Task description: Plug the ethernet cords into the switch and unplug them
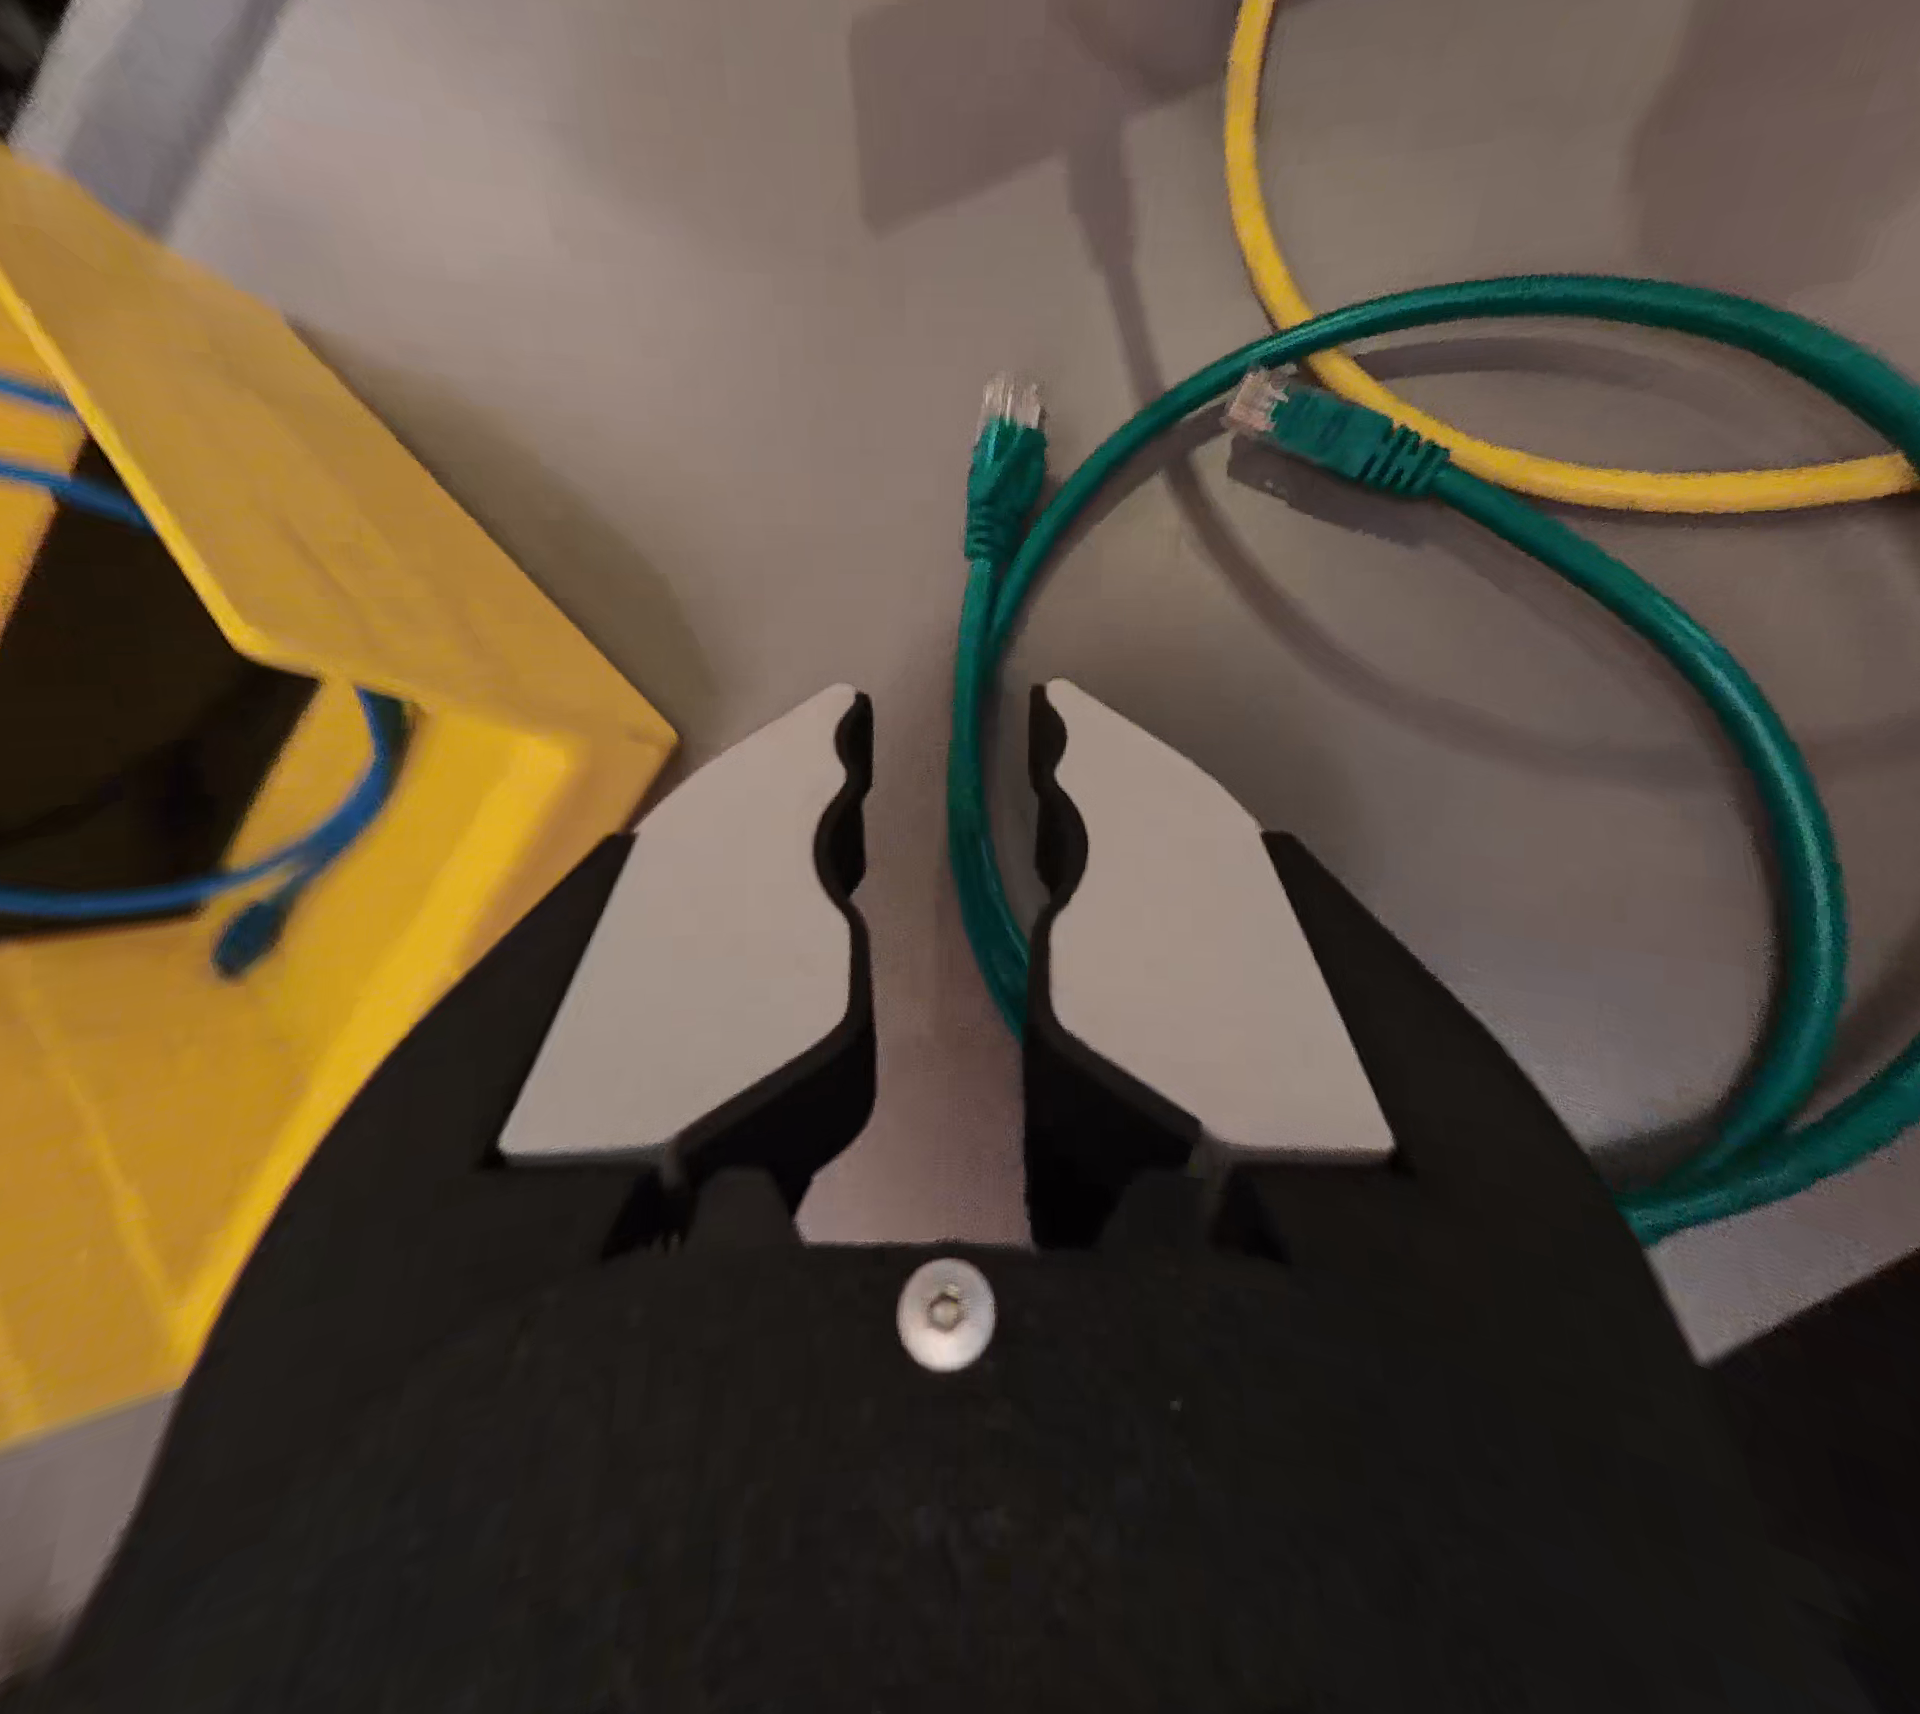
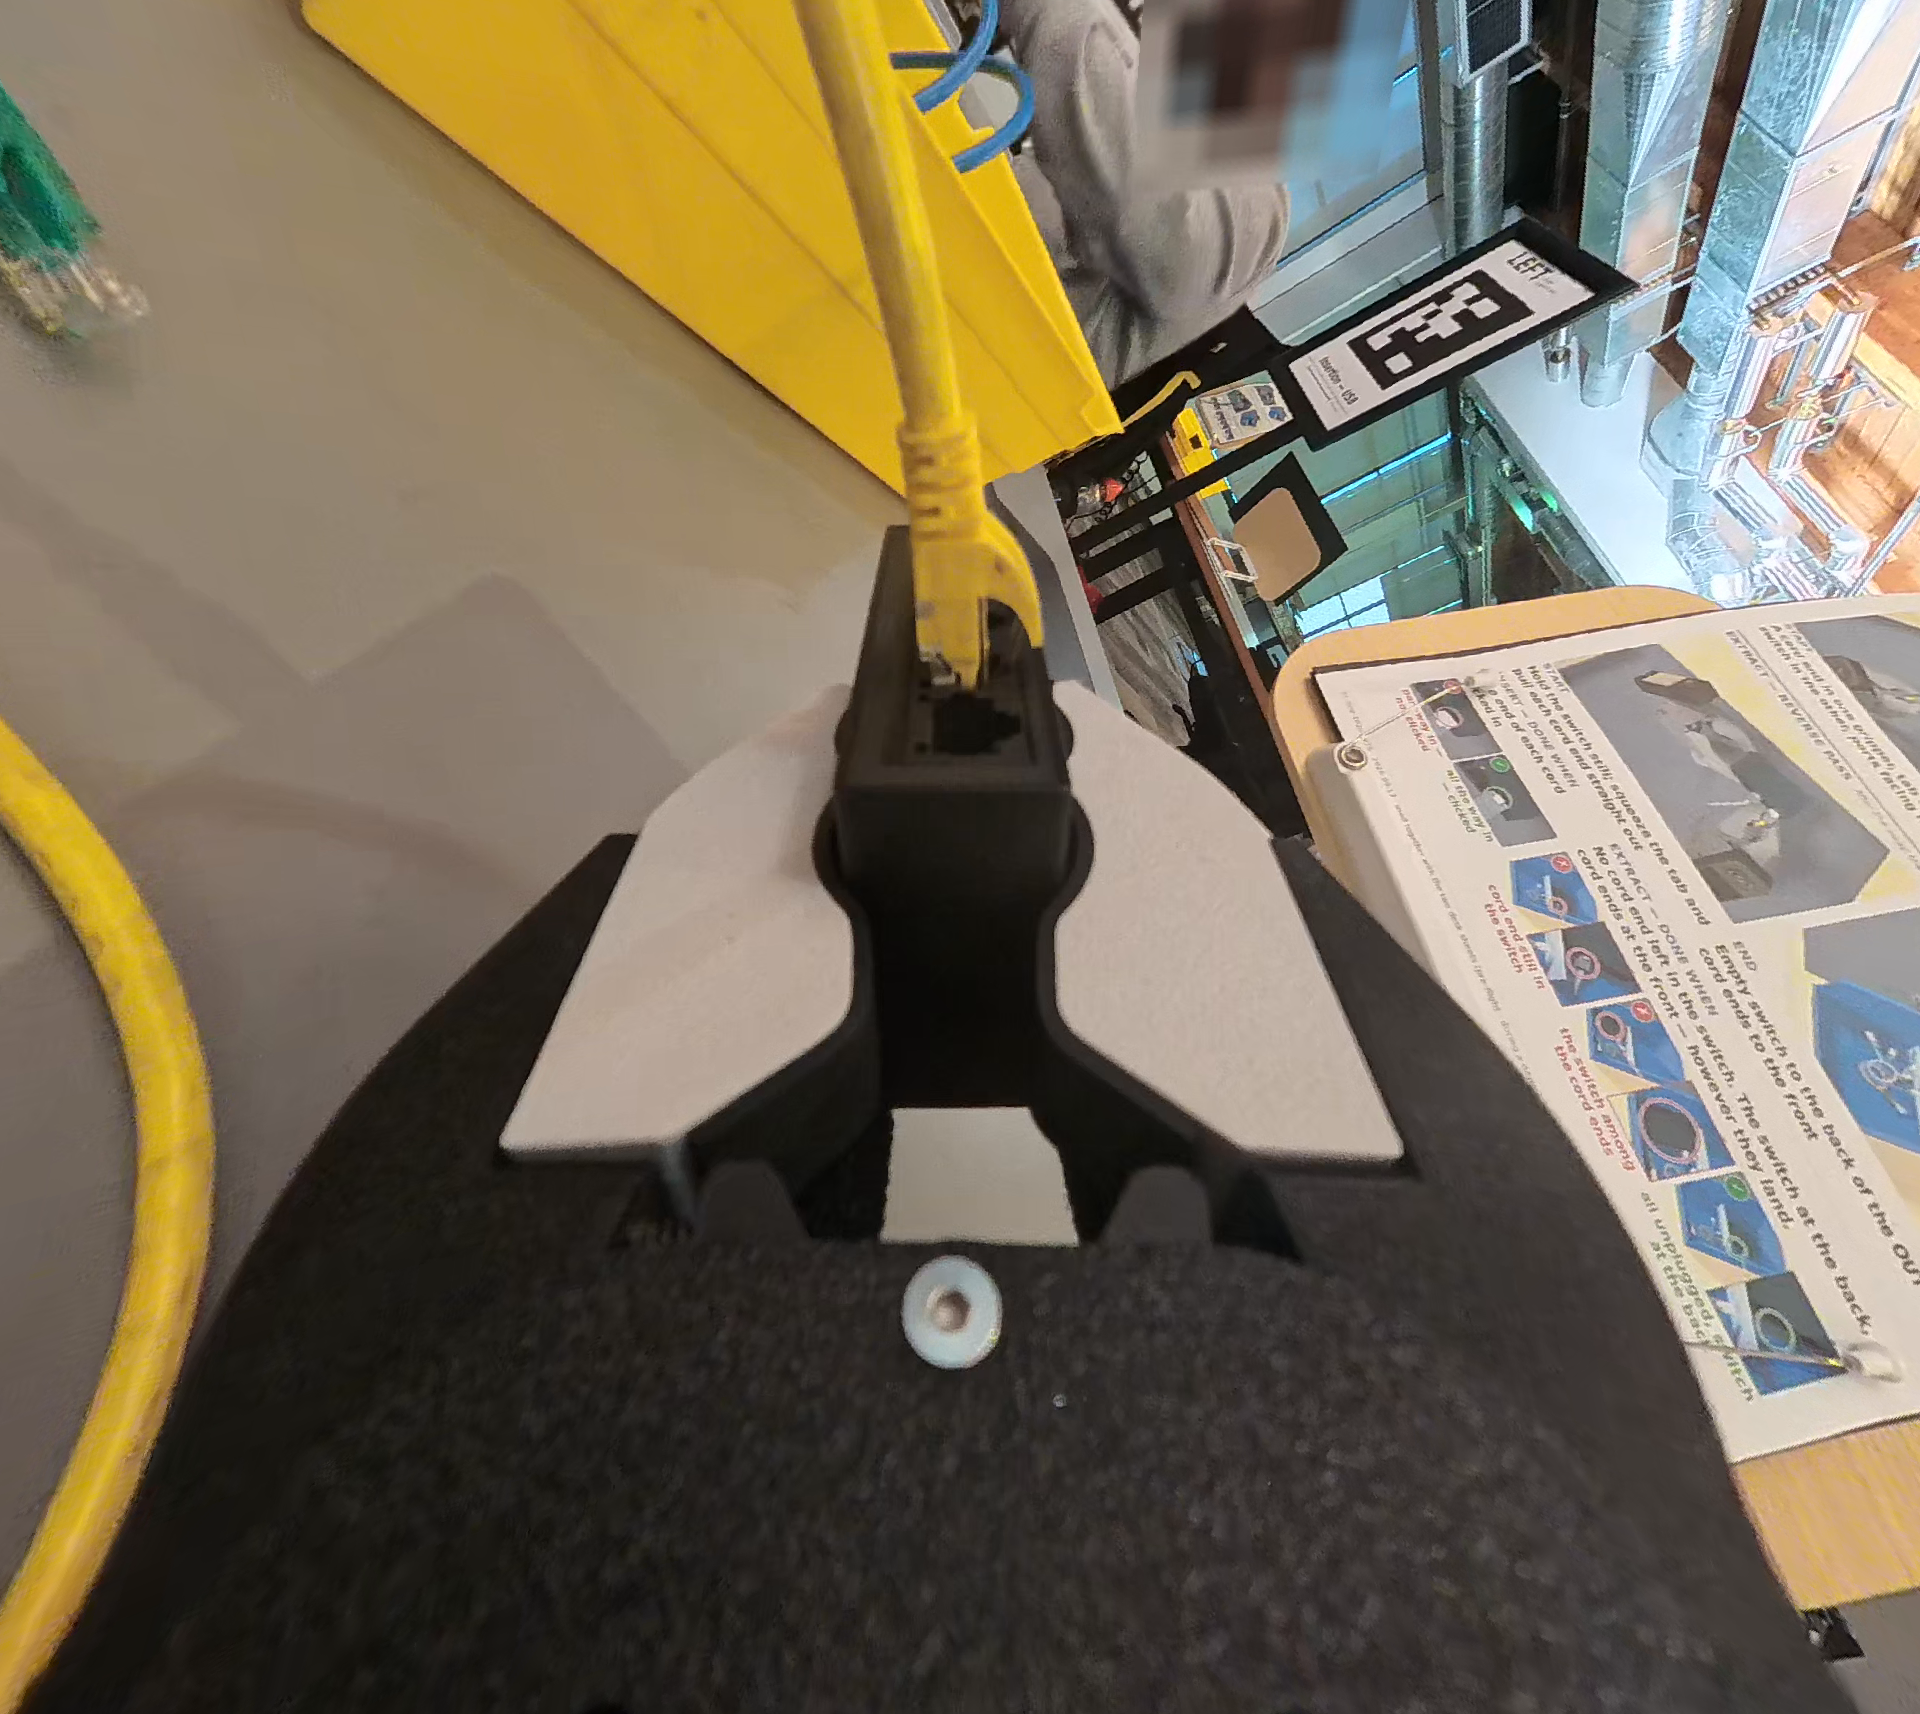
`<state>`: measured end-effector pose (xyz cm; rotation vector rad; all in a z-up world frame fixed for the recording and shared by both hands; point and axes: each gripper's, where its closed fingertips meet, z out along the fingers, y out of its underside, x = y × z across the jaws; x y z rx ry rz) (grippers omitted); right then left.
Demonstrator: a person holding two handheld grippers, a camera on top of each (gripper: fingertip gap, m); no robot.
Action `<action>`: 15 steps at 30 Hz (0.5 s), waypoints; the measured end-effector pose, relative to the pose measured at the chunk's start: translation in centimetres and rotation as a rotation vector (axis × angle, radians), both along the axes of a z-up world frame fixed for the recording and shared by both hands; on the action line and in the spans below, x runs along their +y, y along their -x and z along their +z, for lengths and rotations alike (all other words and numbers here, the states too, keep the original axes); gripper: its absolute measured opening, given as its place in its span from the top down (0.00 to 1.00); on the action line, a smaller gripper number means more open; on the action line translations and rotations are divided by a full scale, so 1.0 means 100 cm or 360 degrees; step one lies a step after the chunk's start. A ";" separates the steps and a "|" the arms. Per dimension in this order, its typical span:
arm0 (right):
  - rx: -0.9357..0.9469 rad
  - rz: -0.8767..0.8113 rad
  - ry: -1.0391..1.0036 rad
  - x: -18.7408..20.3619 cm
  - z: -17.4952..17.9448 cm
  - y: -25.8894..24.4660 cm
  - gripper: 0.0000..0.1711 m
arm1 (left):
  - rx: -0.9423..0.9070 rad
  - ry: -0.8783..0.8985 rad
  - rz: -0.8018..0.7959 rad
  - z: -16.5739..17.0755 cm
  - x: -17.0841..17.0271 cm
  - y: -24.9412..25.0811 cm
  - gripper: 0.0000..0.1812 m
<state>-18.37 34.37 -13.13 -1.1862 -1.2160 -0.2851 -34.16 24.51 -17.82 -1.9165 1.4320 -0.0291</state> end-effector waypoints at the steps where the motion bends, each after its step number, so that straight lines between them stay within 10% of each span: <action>1: -0.0003 0.0003 0.0001 0.000 0.000 0.000 0.83 | 0.0041 -0.0036 -0.0075 0.002 0.003 -0.002 0.84; 15: -0.0007 0.0004 0.0020 0.001 -0.003 0.001 0.82 | 0.0321 0.0006 -0.0421 -0.027 0.012 -0.005 0.97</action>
